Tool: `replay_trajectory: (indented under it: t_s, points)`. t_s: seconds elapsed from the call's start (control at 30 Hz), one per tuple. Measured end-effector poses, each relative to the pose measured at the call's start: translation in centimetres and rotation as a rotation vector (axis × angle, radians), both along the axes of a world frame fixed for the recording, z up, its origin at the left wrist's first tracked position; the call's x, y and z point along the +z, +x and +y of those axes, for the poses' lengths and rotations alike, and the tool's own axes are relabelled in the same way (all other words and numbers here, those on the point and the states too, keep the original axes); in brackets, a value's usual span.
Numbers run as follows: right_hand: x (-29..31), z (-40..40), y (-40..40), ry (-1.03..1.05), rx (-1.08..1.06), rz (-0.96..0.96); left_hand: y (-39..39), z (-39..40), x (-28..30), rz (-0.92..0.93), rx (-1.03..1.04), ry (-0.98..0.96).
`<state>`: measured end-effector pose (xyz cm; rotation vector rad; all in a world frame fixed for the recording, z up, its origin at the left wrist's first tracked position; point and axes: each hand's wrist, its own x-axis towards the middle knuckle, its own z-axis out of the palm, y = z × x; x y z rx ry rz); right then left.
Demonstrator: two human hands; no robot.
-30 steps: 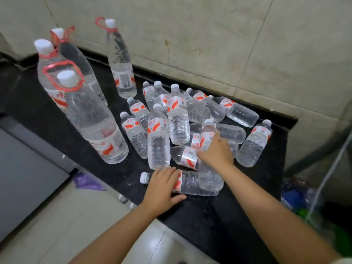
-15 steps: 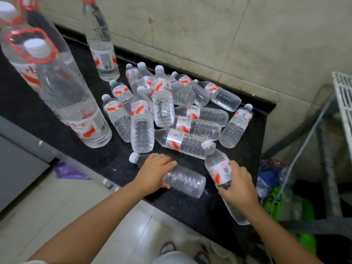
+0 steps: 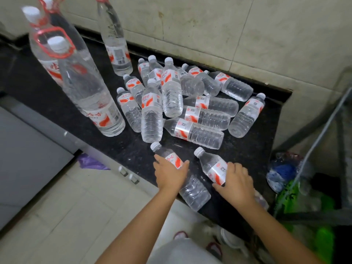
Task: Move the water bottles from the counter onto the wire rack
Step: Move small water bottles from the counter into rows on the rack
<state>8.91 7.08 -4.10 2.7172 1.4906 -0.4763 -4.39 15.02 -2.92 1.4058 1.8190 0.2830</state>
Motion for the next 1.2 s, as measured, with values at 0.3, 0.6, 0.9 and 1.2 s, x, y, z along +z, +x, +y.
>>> replay_trajectory:
  t_s: [0.3,0.6,0.9,1.2]
  points:
    - [0.0,-1.8,0.3,-0.019,-0.006,-0.022,-0.2,-0.5,-0.7,0.228,-0.385,-0.065]
    - [0.7,-1.3,0.5,-0.051,-0.101,0.009,0.5,-2.1,-1.4,0.539,-0.536,0.176]
    - [5.1,0.6,1.9,0.146,-0.194,-0.010,2.3,0.8,2.2,0.496,-0.577,0.366]
    - [17.5,2.7,9.2,0.634,-0.285,-0.106,11.4,4.6,14.7,0.148,-0.462,0.852]
